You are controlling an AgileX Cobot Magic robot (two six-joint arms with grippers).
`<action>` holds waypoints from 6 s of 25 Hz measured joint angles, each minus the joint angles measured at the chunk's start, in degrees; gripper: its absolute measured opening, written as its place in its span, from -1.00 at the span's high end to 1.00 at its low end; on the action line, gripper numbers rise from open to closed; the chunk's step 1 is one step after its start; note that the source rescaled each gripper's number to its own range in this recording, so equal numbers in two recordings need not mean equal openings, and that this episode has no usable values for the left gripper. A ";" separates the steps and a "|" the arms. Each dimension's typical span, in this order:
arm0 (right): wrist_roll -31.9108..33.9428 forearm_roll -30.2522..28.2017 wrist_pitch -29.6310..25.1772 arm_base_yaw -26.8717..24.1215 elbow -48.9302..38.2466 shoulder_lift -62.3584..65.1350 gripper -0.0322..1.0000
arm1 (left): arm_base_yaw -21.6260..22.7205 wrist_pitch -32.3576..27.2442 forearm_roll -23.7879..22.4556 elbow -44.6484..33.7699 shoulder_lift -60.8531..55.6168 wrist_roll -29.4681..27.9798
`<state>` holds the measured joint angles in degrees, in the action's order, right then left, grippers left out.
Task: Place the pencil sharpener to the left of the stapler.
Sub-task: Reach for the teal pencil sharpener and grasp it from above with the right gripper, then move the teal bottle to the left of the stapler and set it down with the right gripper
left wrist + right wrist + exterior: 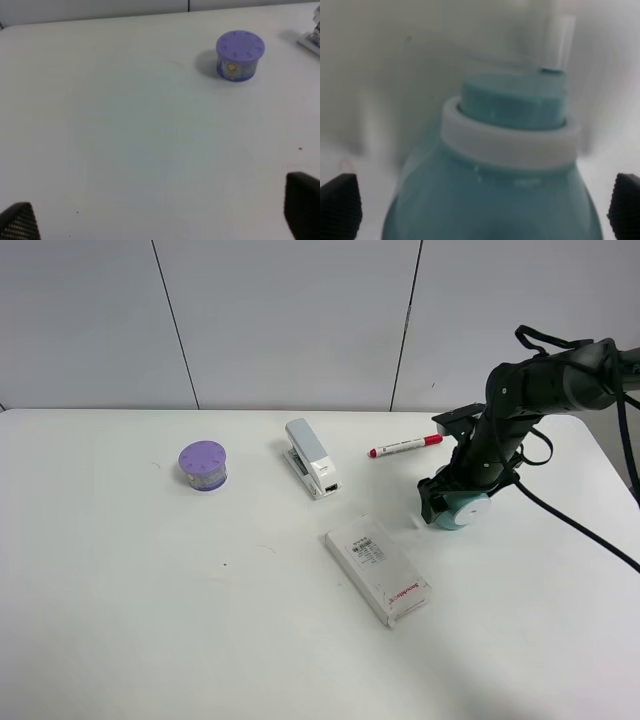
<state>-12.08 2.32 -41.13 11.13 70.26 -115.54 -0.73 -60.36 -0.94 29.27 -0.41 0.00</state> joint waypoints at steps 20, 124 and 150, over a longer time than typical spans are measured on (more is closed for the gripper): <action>0.37 0.00 0.95 0.00 0.00 -1.16 -0.76 | 0.00 0.00 0.00 0.00 0.00 0.00; 6.85 5.59 -19.79 26.73 52.69 -27.98 0.94 | 0.00 0.00 0.00 0.00 0.00 0.00; 7.41 5.28 -19.88 27.08 52.87 -28.70 0.94 | 0.00 0.00 0.00 0.00 0.00 0.00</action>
<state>-4.67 7.60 -61.00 38.21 123.13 -144.25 -0.73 -60.36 -0.94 29.27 -0.41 0.00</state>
